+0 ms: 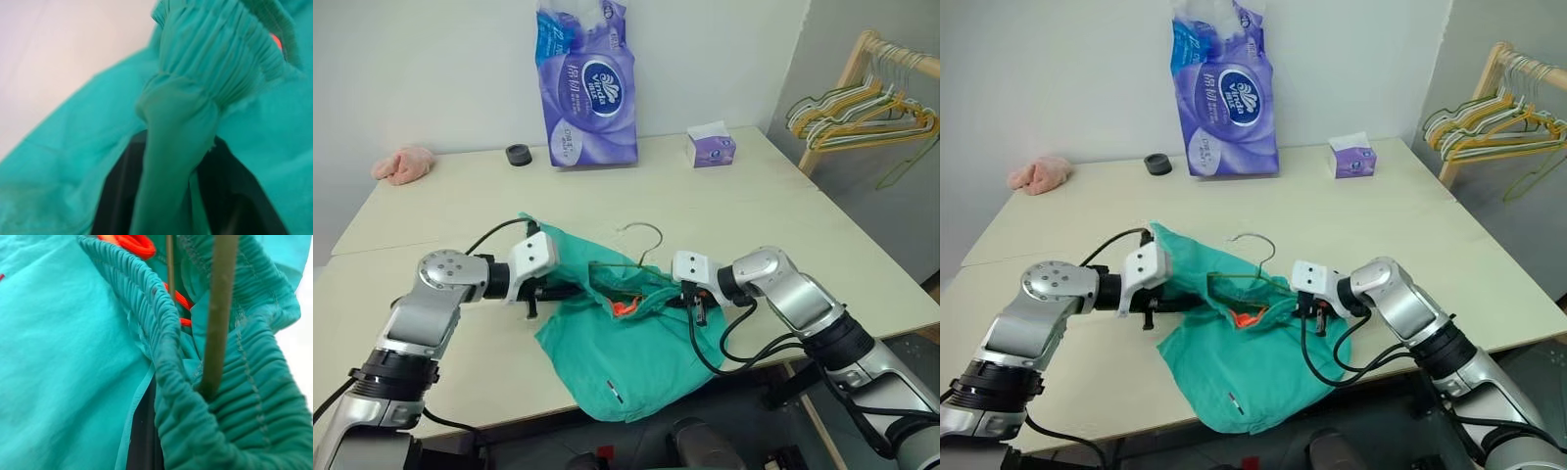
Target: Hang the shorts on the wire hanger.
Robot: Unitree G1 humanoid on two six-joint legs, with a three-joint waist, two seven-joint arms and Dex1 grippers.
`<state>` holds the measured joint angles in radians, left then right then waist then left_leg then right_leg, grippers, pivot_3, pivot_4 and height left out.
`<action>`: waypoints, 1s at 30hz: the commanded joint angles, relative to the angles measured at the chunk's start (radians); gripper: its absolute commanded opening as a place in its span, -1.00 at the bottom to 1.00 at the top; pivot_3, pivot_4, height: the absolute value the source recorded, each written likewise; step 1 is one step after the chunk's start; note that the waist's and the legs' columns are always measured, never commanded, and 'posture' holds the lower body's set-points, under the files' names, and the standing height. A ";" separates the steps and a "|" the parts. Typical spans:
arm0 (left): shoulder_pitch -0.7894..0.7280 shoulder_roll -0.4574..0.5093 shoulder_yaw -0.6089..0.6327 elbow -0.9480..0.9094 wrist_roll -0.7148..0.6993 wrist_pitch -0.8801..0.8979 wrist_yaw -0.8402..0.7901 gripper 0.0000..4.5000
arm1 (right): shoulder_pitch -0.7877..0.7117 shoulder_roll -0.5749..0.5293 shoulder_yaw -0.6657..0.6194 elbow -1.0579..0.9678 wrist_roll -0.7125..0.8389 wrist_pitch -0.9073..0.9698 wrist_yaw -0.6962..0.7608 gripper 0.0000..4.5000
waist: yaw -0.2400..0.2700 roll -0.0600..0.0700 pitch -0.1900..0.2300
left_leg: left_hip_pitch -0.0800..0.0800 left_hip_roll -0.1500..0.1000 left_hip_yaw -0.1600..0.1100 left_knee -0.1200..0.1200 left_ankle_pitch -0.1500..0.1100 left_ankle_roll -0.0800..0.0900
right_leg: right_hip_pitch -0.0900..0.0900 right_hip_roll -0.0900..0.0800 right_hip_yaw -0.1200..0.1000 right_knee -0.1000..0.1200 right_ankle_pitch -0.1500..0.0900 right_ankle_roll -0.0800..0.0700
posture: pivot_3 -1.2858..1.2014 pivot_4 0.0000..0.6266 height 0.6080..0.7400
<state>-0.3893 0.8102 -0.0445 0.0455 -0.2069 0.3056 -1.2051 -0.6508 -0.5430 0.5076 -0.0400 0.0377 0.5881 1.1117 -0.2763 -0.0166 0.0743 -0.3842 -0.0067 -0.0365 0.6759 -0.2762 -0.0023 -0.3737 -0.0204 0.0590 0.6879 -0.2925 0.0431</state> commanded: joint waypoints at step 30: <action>-0.184 0.046 0.009 0.270 -0.012 -0.119 -0.149 0.78 | 0.026 -0.258 -0.158 -0.238 0.178 0.083 0.147 -1.00 | -0.002 0.001 0.000 | -0.004 0.000 -0.007 0.001 0.000 0.000 | 0.000 -0.002 -0.009 -0.001 0.000 -0.001 | -0.23 -0.93 1.00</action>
<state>-0.5480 0.8510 -0.0459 0.3234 -0.2247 0.2088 -1.3637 -0.6155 -0.7916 0.3764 -0.2417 0.1926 0.6747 1.2492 -0.2780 -0.0158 0.0742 -0.3892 -0.0069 -0.0447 0.6772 -0.2761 -0.0024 -0.3737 -0.0220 0.0489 0.6864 -0.2928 0.0425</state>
